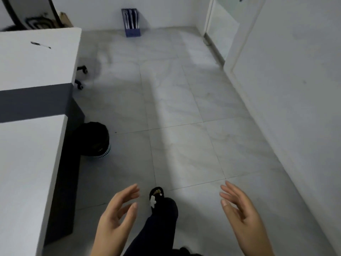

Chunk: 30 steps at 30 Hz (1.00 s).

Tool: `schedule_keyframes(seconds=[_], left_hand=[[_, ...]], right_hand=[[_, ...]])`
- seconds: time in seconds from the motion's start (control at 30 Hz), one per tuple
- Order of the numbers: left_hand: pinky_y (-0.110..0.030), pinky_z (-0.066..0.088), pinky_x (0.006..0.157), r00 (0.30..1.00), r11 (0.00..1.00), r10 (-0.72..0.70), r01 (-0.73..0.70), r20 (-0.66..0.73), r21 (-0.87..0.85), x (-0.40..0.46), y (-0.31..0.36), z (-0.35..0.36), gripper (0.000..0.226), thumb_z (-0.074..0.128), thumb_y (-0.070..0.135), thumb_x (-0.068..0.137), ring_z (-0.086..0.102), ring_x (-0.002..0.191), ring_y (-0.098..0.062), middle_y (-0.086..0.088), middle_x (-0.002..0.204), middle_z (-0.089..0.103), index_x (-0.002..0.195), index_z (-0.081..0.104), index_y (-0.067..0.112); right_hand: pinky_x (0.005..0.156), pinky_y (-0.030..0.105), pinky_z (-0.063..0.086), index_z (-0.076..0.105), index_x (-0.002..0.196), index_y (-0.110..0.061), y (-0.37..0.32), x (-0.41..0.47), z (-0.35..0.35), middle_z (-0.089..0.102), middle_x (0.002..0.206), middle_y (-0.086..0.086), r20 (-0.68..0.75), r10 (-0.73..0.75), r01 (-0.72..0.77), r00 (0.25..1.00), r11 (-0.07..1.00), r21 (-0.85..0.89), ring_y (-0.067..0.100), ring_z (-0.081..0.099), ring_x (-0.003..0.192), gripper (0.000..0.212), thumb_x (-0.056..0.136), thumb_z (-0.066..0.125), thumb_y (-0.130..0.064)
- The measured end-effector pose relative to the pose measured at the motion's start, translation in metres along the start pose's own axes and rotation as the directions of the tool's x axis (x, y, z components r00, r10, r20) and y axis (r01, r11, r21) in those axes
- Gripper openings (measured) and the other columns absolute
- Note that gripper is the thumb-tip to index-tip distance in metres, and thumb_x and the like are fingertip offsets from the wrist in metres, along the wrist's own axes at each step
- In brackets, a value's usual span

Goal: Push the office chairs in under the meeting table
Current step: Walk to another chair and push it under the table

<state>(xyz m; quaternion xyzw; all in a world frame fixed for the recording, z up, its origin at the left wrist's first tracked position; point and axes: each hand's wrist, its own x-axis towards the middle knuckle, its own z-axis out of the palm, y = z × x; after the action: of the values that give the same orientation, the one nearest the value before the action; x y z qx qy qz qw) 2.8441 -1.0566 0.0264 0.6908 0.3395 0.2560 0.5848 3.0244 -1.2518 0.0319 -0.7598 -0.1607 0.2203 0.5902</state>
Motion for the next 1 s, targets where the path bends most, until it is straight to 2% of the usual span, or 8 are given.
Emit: schedule_keyframes(seconds=[0.13, 0.23, 0.33, 0.4, 0.5, 0.57, 0.83, 1.0], left_hand=[[-0.013, 0.05, 0.082, 0.998, 1.0, 0.003, -0.003, -0.066, -0.003, 0.086, 0.004, 0.0, 0.034, 0.058, 0.039, 0.07, 0.063, 0.102, -0.007, 0.009, 0.111, 0.066, 0.101, 0.062, 0.051], [-0.015, 0.05, 0.084, 0.994, 0.999, 0.031, -0.031, -0.1, -0.005, 0.163, 0.016, -0.011, 0.035, 0.056, 0.043, 0.068, 0.063, 0.103, -0.007, 0.008, 0.114, 0.065, 0.102, 0.062, 0.052], [-0.021, 0.051, 0.087, 0.991, 0.998, 0.06, -0.06, -0.12, 0.0, 0.232, 0.028, -0.02, 0.035, 0.056, 0.043, 0.067, 0.063, 0.103, -0.008, 0.009, 0.113, 0.066, 0.101, 0.062, 0.052], [-0.02, 0.051, 0.087, 0.992, 0.998, 0.06, -0.06, -0.115, 0.003, 0.27, 0.03, -0.022, 0.034, 0.057, 0.042, 0.068, 0.063, 0.103, -0.007, 0.011, 0.113, 0.066, 0.1, 0.062, 0.052], [-0.016, 0.05, 0.086, 0.993, 0.999, 0.04, -0.041, -0.111, 0.0, 0.322, 0.029, -0.019, 0.034, 0.06, 0.031, 0.074, 0.062, 0.104, -0.008, 0.009, 0.115, 0.065, 0.101, 0.062, 0.051], [-0.017, 0.05, 0.085, 0.991, 1.0, 0.02, -0.021, -0.13, -0.011, 0.357, 0.028, -0.016, 0.033, 0.06, 0.035, 0.072, 0.063, 0.104, -0.01, 0.007, 0.115, 0.065, 0.101, 0.063, 0.051], [-0.032, 0.051, 0.089, 0.969, 1.0, 0.013, -0.017, -0.248, -0.012, 0.525, 0.03, 0.025, 0.033, 0.056, 0.043, 0.07, 0.063, 0.103, -0.012, 0.006, 0.112, 0.066, 0.102, 0.062, 0.049], [-0.028, 0.051, 0.088, 0.928, 0.999, 0.024, -0.038, -0.372, -0.031, 0.627, 0.052, 0.048, 0.03, 0.064, 0.024, 0.082, 0.064, 0.101, -0.012, 0.006, 0.111, 0.066, 0.101, 0.064, 0.047]], right_hand=[[0.075, 0.005, 0.045, 0.058, 0.106, -0.044, -0.011, 0.095, 0.026, 0.063, 0.112, -0.023, 0.038, -0.041, 0.041, 0.998, 0.999, -0.005, 0.002, 0.062, 0.099, 0.05, 0.082, 0.058, 0.001], [0.076, 0.006, 0.045, 0.058, 0.103, -0.052, -0.034, 0.167, 0.052, 0.063, 0.113, -0.021, 0.029, -0.083, 0.083, 0.996, 0.997, 0.008, 0.004, 0.062, 0.099, 0.054, 0.082, 0.058, -0.002], [0.078, 0.007, 0.046, 0.057, 0.106, -0.051, -0.063, 0.23, 0.076, 0.062, 0.114, -0.02, 0.032, -0.115, 0.115, 0.993, 0.993, 0.021, 0.005, 0.062, 0.101, 0.037, 0.079, 0.059, -0.026], [0.08, 0.007, 0.046, 0.055, 0.109, -0.049, -0.074, 0.266, 0.088, 0.062, 0.115, -0.021, 0.063, -0.11, 0.108, 0.992, 0.994, 0.021, 0.004, 0.061, 0.103, 0.035, 0.075, 0.059, -0.043], [0.079, 0.007, 0.046, 0.055, 0.105, -0.052, -0.082, 0.32, 0.101, 0.061, 0.113, -0.025, 0.087, -0.106, 0.105, 0.99, 0.994, 0.018, 0.002, 0.06, 0.103, 0.042, 0.082, 0.058, -0.016], [0.078, 0.006, 0.046, 0.055, 0.104, -0.049, -0.087, 0.358, 0.109, 0.061, 0.113, -0.026, 0.1, -0.097, 0.096, 0.99, 0.995, 0.012, 0.001, 0.06, 0.103, 0.047, 0.084, 0.057, -0.007], [0.079, 0.006, 0.046, 0.054, 0.113, -0.037, -0.111, 0.547, 0.127, 0.061, 0.113, -0.024, 0.167, -0.101, 0.1, 0.981, 0.995, 0.013, 0.0, 0.06, 0.103, 0.039, 0.084, 0.057, -0.011], [0.075, 0.004, 0.045, 0.055, 0.11, -0.032, -0.15, 0.673, 0.141, 0.061, 0.111, -0.026, 0.216, -0.16, 0.162, 0.963, 0.987, 0.006, 0.0, 0.062, 0.097, 0.041, 0.083, 0.056, -0.001]])
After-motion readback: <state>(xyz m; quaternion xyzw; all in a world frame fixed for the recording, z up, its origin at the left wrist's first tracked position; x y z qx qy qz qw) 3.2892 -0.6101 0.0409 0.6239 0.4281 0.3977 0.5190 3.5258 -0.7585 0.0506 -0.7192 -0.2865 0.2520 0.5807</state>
